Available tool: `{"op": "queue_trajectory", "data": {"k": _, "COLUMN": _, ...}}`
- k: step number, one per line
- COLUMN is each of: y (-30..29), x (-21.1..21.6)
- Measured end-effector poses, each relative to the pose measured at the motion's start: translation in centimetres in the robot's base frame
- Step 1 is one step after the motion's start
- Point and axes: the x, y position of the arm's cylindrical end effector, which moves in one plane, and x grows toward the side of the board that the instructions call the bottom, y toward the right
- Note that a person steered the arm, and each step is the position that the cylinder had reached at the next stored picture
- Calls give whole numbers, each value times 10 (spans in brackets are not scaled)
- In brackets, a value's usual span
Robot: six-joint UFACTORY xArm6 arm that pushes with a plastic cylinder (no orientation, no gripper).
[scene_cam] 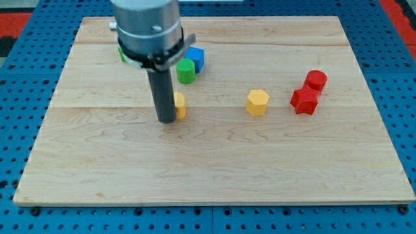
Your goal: Move the heart above the triangle
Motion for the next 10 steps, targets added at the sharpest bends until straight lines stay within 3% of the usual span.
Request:
{"op": "queue_trajectory", "data": {"k": 1, "y": 37, "x": 0}}
{"op": "queue_trajectory", "data": {"k": 2, "y": 32, "x": -33}}
{"op": "queue_trajectory", "data": {"k": 4, "y": 7, "x": -60}}
{"op": "queue_trajectory", "data": {"k": 5, "y": 61, "x": -80}}
{"op": "queue_trajectory", "data": {"k": 10, "y": 99, "x": -212}}
